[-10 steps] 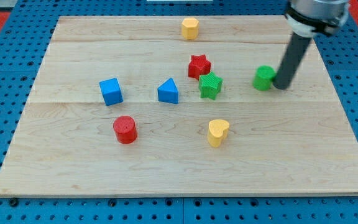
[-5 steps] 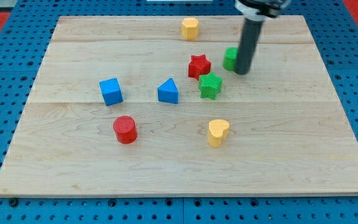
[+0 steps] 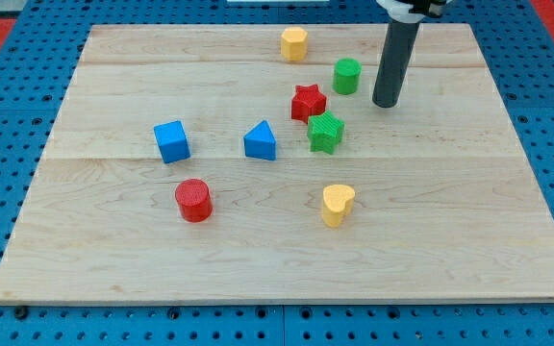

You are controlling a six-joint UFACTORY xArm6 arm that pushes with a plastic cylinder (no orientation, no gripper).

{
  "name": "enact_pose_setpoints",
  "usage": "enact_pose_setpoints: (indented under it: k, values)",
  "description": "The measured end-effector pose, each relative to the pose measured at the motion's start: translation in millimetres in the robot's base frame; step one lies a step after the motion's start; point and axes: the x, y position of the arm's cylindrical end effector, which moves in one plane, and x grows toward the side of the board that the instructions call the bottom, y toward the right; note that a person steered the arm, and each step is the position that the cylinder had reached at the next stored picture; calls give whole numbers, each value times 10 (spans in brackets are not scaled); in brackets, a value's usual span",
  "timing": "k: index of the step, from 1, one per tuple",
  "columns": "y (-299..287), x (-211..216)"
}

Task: Push green circle above the red star

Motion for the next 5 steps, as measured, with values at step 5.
enact_pose_setpoints:
  k: [5]
  values:
    - [-316,-605]
